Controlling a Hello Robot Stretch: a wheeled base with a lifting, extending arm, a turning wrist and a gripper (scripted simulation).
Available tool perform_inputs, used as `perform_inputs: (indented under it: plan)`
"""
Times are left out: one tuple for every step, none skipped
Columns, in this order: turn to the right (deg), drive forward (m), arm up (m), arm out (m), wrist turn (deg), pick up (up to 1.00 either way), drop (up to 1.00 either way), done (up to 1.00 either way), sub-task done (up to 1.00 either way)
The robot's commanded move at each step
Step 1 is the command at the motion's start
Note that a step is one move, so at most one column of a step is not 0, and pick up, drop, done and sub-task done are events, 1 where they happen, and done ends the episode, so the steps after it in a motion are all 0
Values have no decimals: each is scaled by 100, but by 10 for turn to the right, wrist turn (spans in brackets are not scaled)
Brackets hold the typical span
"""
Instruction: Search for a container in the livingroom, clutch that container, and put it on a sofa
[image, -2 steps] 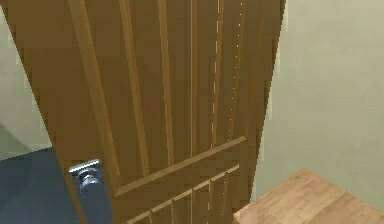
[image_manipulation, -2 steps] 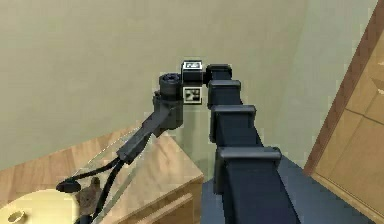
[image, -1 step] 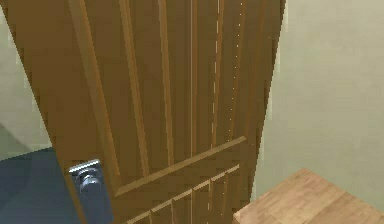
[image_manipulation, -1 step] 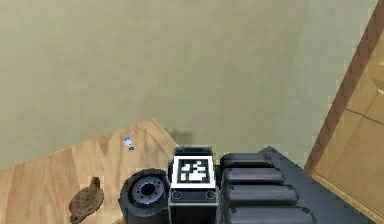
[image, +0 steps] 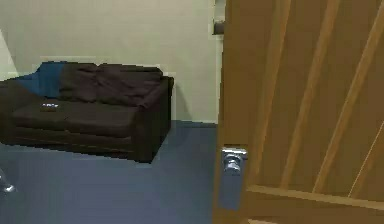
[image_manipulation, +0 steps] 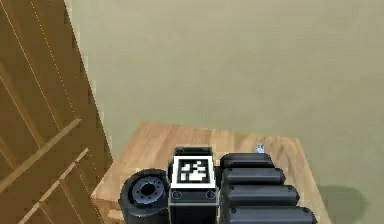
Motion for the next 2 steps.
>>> perform_inputs:
  plan:
    - [-390,0,0,0,0,0,0,0,0]
    - [0,100,0,0,0,0,0,0,0]
